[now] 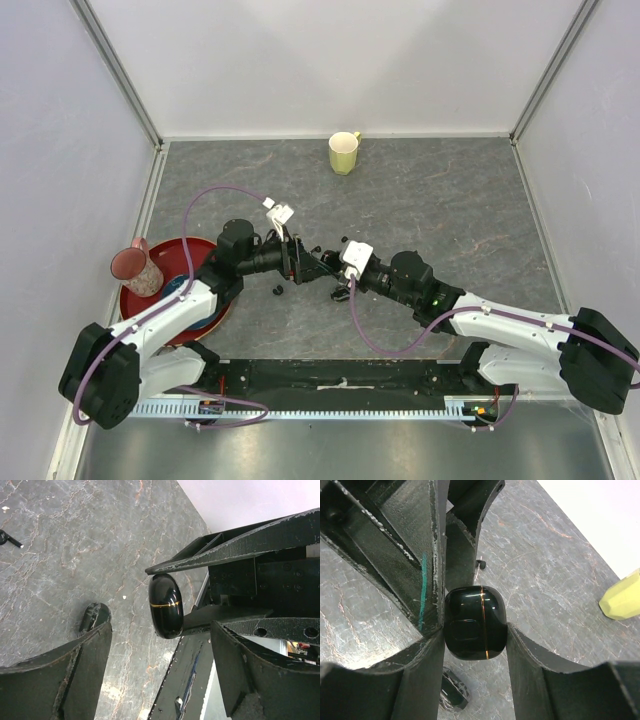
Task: Insert the wireless bluetooth earbuds into the charging case
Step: Pick up the charging case at the center of the board.
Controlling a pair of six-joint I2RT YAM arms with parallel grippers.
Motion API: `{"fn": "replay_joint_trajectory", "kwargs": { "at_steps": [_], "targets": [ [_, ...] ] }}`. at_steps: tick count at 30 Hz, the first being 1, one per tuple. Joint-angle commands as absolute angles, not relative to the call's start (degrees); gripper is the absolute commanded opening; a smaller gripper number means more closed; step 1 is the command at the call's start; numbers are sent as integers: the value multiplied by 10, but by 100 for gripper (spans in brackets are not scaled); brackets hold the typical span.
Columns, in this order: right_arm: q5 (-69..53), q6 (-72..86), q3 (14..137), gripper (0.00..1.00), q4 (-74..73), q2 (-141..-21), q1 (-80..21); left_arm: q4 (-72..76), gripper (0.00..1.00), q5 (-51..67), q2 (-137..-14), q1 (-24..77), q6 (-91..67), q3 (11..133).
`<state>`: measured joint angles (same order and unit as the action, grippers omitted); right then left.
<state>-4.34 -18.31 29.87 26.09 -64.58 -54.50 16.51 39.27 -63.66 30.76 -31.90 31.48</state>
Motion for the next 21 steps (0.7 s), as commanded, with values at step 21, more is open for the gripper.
{"fn": "replay_joint_trajectory", "kwargs": {
  "at_steps": [21],
  "targets": [
    [-83, -166, 294, 0, 301, -637, -548, 207, 49, 412, -661, 334, -310, 331]
  ]
}}
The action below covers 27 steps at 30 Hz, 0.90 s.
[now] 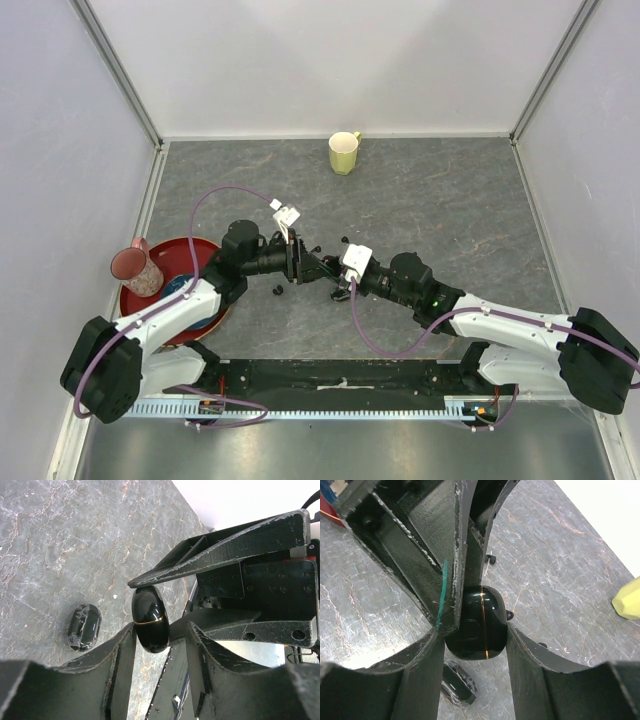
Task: Insert the wireless bluetooth earbuds into the charging case
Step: Pick up the charging case at the center of the board.
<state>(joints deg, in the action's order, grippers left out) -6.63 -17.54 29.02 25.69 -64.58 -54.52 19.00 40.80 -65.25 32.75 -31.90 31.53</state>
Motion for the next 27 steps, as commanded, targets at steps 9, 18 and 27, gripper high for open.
{"fn": "replay_joint_trajectory", "kwargs": {
  "at_steps": [9, 18, 27],
  "targets": [
    [-83, -166, 288, 0, 313, -634, -548, 207, 46, 407, -666, 338, -309, 332],
    [-82, -165, 277, 1, 332, -623, -548, 207, 27, 410, -678, 344, -309, 337],
    [-95, -171, 279, 3, 334, -623, -548, 205, 40, 410, -686, 346, -310, 341]
  ]
}}
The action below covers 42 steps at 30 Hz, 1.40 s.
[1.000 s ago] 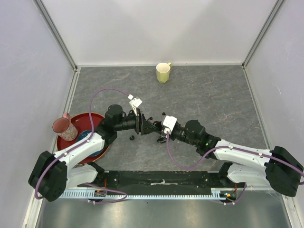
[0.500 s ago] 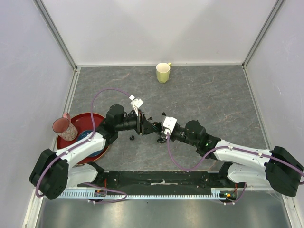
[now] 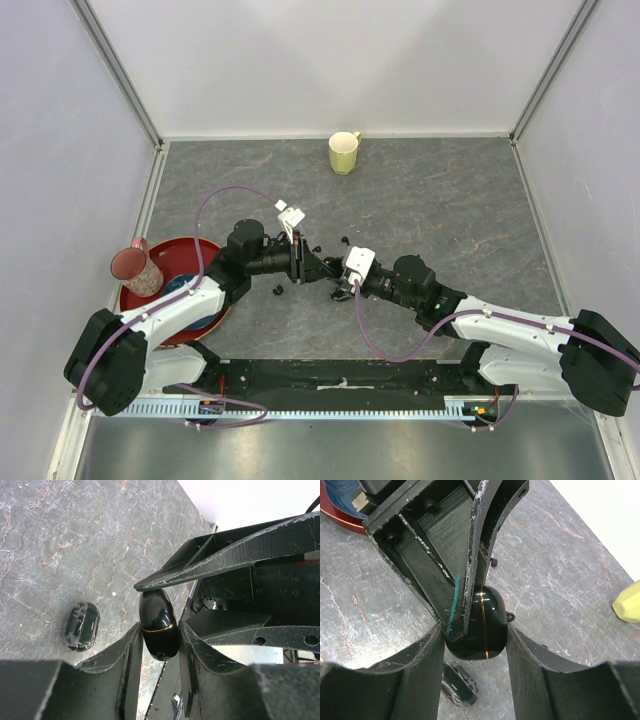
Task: Insert the wireless bluetooth earbuds into the charging case
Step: Pick up the charging case at the center of the board.
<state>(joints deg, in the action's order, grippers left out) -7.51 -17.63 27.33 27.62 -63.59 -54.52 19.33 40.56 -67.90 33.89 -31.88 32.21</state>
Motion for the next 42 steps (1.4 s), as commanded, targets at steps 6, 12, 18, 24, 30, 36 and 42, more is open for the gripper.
{"fn": "replay_joint_trajectory", "kwargs": {
  "at_steps": [6, 12, 18, 24, 30, 36, 42],
  "targets": [
    [-89, -171, 278, 4, 334, -624, -548, 201, 47, 410, -689, 346, -308, 345],
    [-89, -171, 275, 7, 336, -626, -548, 201, 28, 410, -694, 349, -307, 345],
    [-76, -171, 273, 47, 338, -621, -548, 194, 2, 410, -696, 350, -292, 346],
    [49, -98, 275, 98, 316, -567, -548, 159, 2, 351, -659, 349, -250, 343],
    [157, 62, 308, 98, 172, -456, -546, 133, 2, 256, -586, 348, -189, 349],
    [123, 323, 423, 98, -44, -476, -457, 219, 2, 257, -529, 348, -152, 334],
    [-43, 438, 489, 98, -72, -544, -393, 302, 2, 265, -524, 347, -118, 340]
  ]
}}
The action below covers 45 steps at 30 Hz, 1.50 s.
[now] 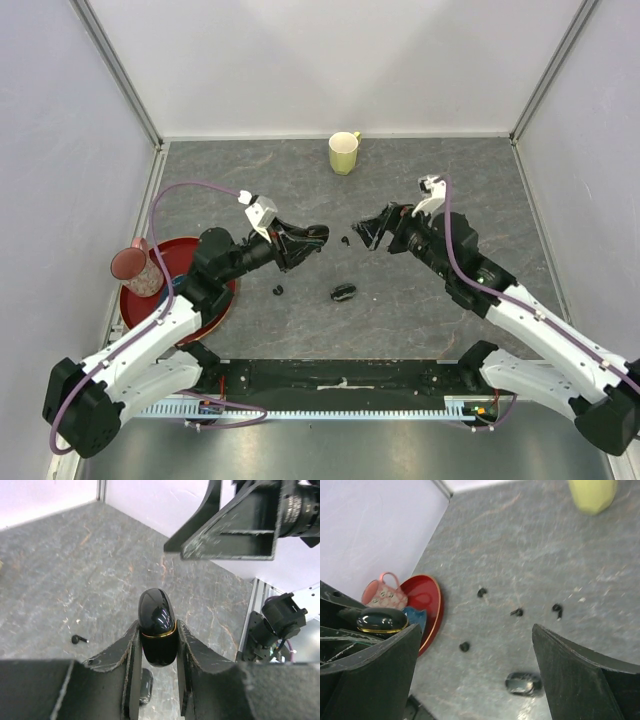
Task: Insert the wireless bluetooth earbuds into the charging case
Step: Pick up the charging case at the center of the board, then open the charging case.
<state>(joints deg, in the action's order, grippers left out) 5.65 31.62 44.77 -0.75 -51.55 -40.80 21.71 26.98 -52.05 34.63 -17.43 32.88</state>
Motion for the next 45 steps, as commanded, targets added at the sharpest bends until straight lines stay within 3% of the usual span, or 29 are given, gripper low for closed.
{"fn": "replay_joint_trajectory", "kwargs": {
  "at_steps": [1, 6, 10, 15, 19, 23, 28, 35, 45],
  "targets": [
    [-52, 448, 500, 98, -73, -563, -391, 310, 2, 261, -529, 348, -115, 352],
    [-109, 586, 589, 98, -96, -612, -379, 334, 2, 289, -570, 348, -113, 407],
    [-143, 652, 622, 98, -94, -631, -374, 292, 2, 237, -564, 347, -123, 417],
    [-155, 657, 549, 98, -44, -610, -372, 321, 2, 249, -549, 348, -56, 349],
    [-219, 727, 469, 98, 51, -585, -369, 450, 2, 266, -527, 348, -62, 259],
    [-265, 828, 424, 98, 109, -562, -373, 423, 2, 290, -490, 348, -80, 247],
    [-238, 841, 398, 98, 82, -535, -373, 432, 2, 318, -462, 348, -98, 223],
    [-309, 914, 379, 98, 180, -595, -373, 446, 2, 355, -458, 348, -118, 214],
    [-306, 954, 389, 98, 244, -643, -390, 460, 2, 377, -474, 349, -117, 218]
  ]
}}
